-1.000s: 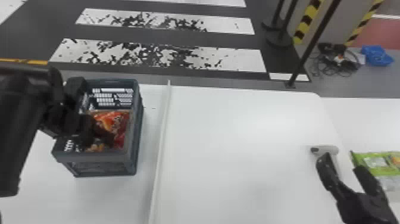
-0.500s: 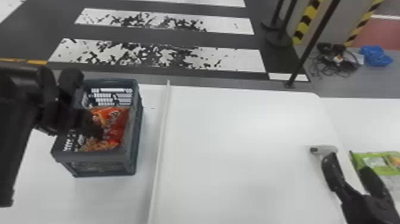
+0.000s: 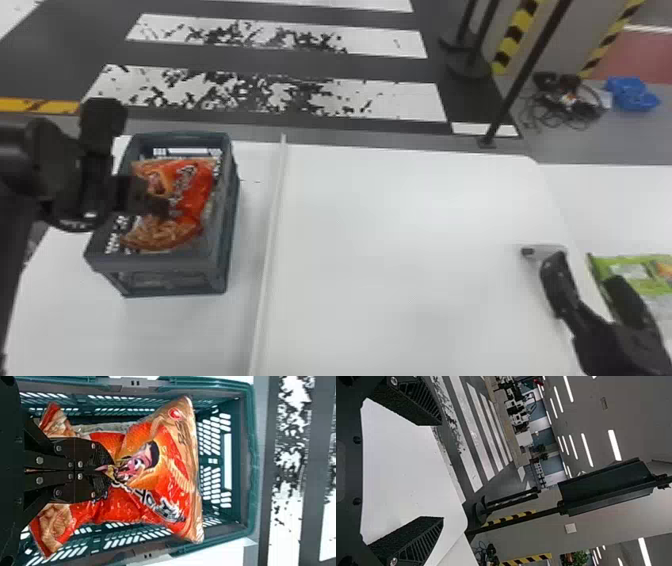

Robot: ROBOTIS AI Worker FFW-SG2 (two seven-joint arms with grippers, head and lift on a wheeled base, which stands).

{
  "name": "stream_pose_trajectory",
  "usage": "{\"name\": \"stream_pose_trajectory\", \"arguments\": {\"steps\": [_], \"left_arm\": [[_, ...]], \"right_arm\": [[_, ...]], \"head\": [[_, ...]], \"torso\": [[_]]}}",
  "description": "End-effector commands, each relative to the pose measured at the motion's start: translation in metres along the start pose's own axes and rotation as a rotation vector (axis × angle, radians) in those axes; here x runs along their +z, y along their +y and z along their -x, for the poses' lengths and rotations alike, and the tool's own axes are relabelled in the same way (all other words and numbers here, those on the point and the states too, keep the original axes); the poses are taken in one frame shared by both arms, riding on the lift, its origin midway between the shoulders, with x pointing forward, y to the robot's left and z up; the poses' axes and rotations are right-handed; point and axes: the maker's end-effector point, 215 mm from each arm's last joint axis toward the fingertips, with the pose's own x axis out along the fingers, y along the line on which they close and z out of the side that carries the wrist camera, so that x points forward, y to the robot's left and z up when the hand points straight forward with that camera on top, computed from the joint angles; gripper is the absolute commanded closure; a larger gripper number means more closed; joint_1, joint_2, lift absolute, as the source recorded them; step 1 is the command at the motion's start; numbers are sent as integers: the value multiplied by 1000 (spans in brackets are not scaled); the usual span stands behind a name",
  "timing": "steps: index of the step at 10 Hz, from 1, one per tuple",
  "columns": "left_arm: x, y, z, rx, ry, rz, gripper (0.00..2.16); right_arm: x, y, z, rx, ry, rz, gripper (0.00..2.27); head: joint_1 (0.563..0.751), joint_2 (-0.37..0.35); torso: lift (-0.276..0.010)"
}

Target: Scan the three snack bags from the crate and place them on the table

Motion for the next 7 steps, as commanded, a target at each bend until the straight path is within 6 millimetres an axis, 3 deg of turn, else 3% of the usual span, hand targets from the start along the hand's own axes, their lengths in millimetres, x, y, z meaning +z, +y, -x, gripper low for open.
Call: {"name": "stream_pose_trajectory", "arguments": {"steps": [1,4,7], "left_arm": [[10,-6,10,-4,-33,-17,2013],[20,-8,23,34,-83,-49,2013],[42,-21,67,36,-221,-94,2010]], "right_arm": [[1,1,-2,1,-4,-1,76],[-1,-1,-3,-6,0,-1,76],[-1,0,-5,-5,4,3,76]], "head": [[695,-73],[695,-81],[695,-90]], "torso": [[-36],[-36],[-36]]}}
